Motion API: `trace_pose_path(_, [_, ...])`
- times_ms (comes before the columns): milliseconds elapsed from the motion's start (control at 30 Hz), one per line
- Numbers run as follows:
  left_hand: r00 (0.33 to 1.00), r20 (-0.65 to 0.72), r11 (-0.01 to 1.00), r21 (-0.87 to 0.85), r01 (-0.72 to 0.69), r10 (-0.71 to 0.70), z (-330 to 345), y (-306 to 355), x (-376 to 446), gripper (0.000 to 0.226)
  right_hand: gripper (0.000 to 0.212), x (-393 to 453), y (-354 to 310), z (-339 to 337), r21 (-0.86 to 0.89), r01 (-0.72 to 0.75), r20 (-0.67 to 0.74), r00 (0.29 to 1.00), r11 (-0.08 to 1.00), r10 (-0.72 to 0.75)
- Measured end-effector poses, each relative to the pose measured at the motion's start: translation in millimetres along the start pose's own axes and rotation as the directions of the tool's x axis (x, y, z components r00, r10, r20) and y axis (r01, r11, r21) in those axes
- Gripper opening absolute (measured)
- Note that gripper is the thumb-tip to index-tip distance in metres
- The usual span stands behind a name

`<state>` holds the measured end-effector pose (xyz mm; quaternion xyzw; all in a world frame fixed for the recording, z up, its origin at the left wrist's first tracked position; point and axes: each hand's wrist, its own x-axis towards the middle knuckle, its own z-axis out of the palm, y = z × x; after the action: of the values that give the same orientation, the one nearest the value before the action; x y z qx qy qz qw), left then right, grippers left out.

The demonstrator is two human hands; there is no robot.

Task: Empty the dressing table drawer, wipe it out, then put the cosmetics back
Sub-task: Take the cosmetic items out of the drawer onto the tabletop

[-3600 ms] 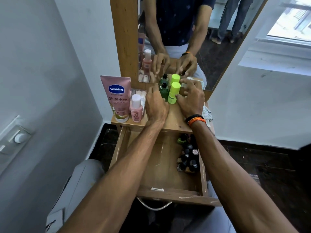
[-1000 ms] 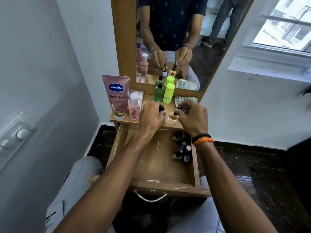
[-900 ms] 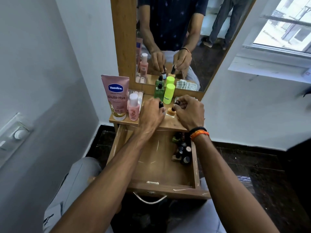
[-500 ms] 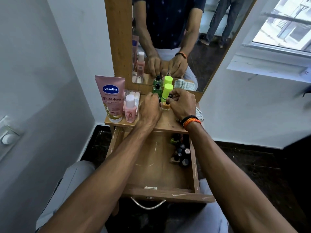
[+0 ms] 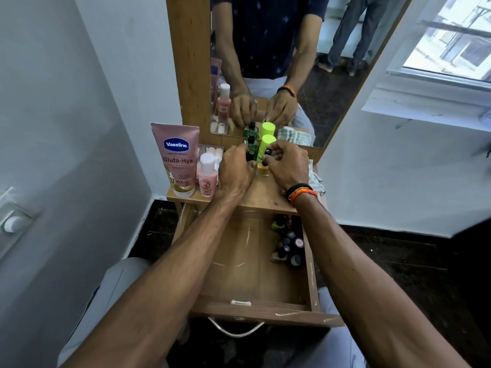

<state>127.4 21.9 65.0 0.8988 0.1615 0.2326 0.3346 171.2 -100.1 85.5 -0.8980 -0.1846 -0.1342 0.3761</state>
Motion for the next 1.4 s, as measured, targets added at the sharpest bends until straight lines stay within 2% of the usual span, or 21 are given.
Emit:
trace_pose_path(167, [0.998, -0.053, 0.996, -0.086, 0.029, -0.034, 2, 1, 0, 0.016, 0.016, 0, 1, 2, -0.004, 0.000, -0.017, 1.000, 1.000, 0.000])
trace_pose_path(300, [0.994, -0.109, 0.995, -0.097, -0.005, -0.005, -2, 6, 2, 0.011, 0.017, -1, 1, 1, -0.006, 0.007, -0.021, 1.000, 1.000, -0.007])
trace_pose_path(500, [0.993, -0.119, 0.991, -0.128, -0.029, 0.014, -2, 1, 4, 0.009, 0.018, -1, -1, 1, 0.001, 0.002, -0.018, 1.000, 1.000, -0.002])
trace_pose_path(1167, [0.993, -0.116, 0.990, -0.140, -0.021, 0.004, -1, -1, 5, 0.018, 0.020, -4, -2, -1, 0.023, 0.004, -0.023, 1.000, 1.000, -0.004])
trace_pose_path(1400, [0.992, -0.127, 0.992, -0.129, -0.014, -0.003, -1, 6, -6, 0.034, 0.027, -9, -2, -8, 0.029, 0.018, -0.058, 0.998, 0.999, -0.016])
